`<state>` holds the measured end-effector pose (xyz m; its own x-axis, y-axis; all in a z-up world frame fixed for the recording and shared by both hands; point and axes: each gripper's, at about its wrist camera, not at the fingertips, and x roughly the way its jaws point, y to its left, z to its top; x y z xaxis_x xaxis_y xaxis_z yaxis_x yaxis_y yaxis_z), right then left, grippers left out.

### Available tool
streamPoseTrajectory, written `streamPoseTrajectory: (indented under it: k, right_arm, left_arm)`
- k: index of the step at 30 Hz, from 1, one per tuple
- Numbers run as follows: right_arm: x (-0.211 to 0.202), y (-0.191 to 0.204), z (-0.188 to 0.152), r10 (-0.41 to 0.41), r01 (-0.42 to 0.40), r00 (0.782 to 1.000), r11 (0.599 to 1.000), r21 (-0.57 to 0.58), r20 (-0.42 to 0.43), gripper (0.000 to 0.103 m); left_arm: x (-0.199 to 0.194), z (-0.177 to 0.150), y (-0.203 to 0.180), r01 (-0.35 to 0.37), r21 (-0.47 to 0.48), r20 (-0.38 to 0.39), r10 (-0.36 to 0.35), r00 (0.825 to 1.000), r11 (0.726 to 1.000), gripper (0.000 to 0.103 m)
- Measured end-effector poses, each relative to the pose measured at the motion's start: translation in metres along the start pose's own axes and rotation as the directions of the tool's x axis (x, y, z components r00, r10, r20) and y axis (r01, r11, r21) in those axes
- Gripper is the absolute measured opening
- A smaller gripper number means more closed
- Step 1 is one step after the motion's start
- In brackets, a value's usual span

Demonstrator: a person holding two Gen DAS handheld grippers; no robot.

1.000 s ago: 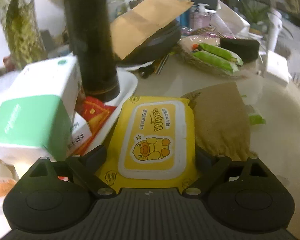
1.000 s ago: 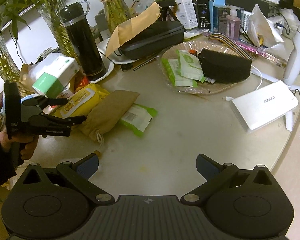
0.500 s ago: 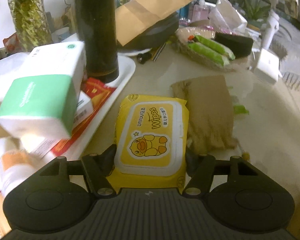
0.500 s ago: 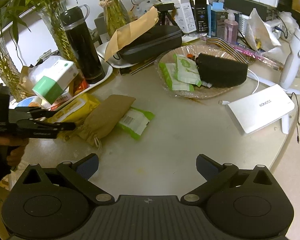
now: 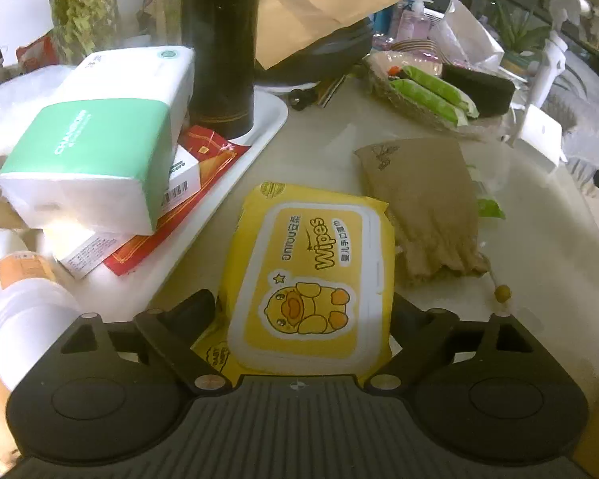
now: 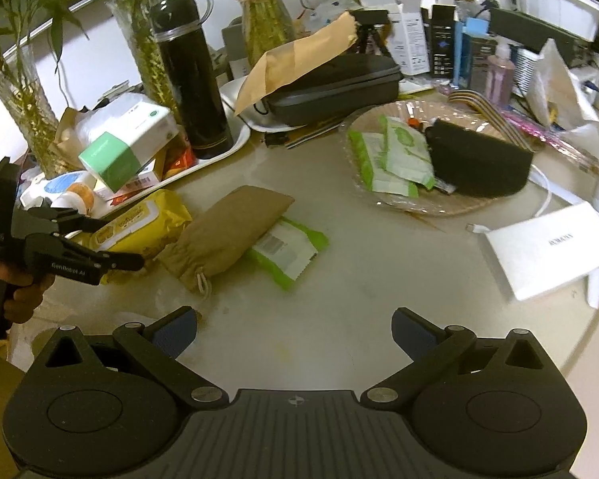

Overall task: Organize soft objects
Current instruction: 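Close the left tool on the yellow duck-print wipes pack, then grasp the green-edged wipes packet with the right tool while the left tool holds the yellow pack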

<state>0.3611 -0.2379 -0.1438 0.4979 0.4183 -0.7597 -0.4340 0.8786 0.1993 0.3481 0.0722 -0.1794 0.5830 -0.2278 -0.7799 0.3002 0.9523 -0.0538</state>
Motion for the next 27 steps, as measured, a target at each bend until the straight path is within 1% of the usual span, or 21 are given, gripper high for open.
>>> streamPoseTrajectory:
  k: [1, 2, 4, 8, 12, 16, 19, 21, 25, 27]
  right_arm:
    - [0.004, 0.0, 0.0, 0.009, -0.009, 1.0, 1.0, -0.006, -0.001, 0.103]
    - [0.008, 0.001, 0.001, 0.014, -0.014, 1.0, 1.0, -0.014, -0.002, 0.103]
    - [0.018, 0.004, 0.002, 0.019, -0.02, 1.0, 0.999, -0.036, -0.005, 0.103]
    - [0.039, 0.009, 0.002, 0.011, -0.013, 1.0, 0.996, -0.088, -0.014, 0.103]
    - [0.056, 0.014, 0.004, 0.01, -0.012, 1.0, 0.99, -0.138, -0.015, 0.103]
    - [0.071, 0.017, 0.007, -0.012, 0.016, 1.0, 0.984, -0.177, 0.023, 0.103]
    - [0.084, 0.015, 0.011, -0.021, 0.029, 0.999, 0.982, -0.187, 0.042, 0.103]
    - [0.093, 0.014, 0.014, -0.044, 0.054, 0.998, 0.978, -0.203, 0.053, 0.102]
    - [0.113, 0.014, 0.018, -0.074, 0.086, 0.995, 0.969, -0.233, 0.061, 0.091]
    - [0.121, 0.014, 0.02, -0.067, 0.081, 0.996, 0.966, -0.247, 0.066, 0.091]
  left_arm:
    - [-0.001, 0.0, 0.0, -0.002, -0.005, -0.003, 0.002, 1.0, 1.0, 0.087]
    - [-0.002, 0.001, -0.001, -0.005, -0.007, -0.008, 0.005, 1.0, 1.0, 0.08]
    - [-0.006, 0.003, -0.004, -0.009, 0.005, -0.015, 0.009, 1.0, 1.0, 0.07]
    - [-0.011, 0.003, -0.012, -0.034, 0.029, -0.017, 0.035, 0.999, 0.999, 0.064]
    - [-0.018, 0.004, -0.015, -0.04, 0.04, -0.011, 0.04, 0.999, 0.998, 0.063]
    - [-0.021, 0.008, -0.015, -0.046, 0.037, 0.013, 0.046, 0.999, 0.998, 0.063]
    - [-0.025, 0.012, -0.015, -0.052, 0.033, 0.043, 0.05, 0.998, 0.998, 0.063]
    - [-0.028, 0.016, -0.016, -0.052, 0.032, 0.069, 0.049, 0.996, 0.998, 0.063]
    - [-0.033, 0.02, -0.019, -0.047, 0.033, 0.112, 0.043, 0.993, 0.998, 0.063]
    - [-0.035, 0.021, -0.019, -0.046, 0.031, 0.125, 0.042, 0.991, 0.998, 0.063]
